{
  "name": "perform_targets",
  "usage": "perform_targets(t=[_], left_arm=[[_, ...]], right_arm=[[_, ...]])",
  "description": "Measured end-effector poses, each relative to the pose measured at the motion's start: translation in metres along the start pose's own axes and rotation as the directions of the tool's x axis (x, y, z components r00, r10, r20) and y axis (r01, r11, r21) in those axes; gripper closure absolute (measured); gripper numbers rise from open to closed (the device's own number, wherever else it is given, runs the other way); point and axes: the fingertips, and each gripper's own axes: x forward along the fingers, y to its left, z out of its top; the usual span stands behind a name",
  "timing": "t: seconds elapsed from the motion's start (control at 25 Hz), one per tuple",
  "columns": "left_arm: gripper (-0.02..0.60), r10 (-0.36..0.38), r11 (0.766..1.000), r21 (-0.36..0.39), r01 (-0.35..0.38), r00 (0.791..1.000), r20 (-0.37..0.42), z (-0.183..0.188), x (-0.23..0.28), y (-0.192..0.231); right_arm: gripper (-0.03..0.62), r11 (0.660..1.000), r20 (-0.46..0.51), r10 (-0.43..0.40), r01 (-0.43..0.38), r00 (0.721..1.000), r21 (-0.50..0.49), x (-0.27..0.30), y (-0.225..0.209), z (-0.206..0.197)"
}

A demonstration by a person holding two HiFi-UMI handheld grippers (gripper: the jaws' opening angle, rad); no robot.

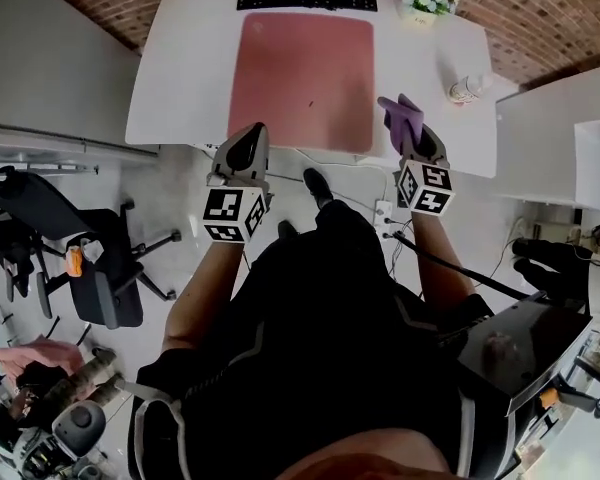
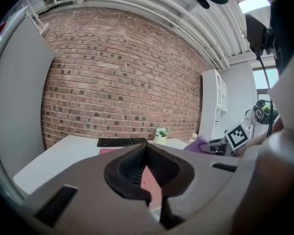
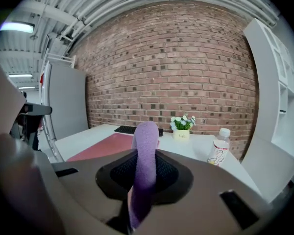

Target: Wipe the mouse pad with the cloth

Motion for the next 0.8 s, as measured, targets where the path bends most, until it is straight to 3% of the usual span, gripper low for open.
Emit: perform_targets(t=[0.4, 0.6, 0.8], left_arm=[[0.578, -0.037, 0.999, -0.011, 0.036, 0.995, -0.092, -0.045, 0.042, -0.011], [0.578, -0.022, 0.999, -0.03, 0.018, 0.99, -0.142, -0.069, 0.043, -0.005], [0.578, -0.001, 0.998, -0.057, -0.007, 0.989, -0.146, -0.074, 0.034, 0.001]], right_arm=[[0.533, 0.989, -0.175, -0.108, 0.088, 0.979, -0.116, 0.04, -0.026, -0.078], [0.533, 0.991, -0.274, -0.074, 0.041, 0.959, -0.127, 0.051, -0.002, -0.109], [0.533, 0.994, -0.304, -0.03, -0.004, 0.952, -0.111, 0.058, 0.019, -0.121]])
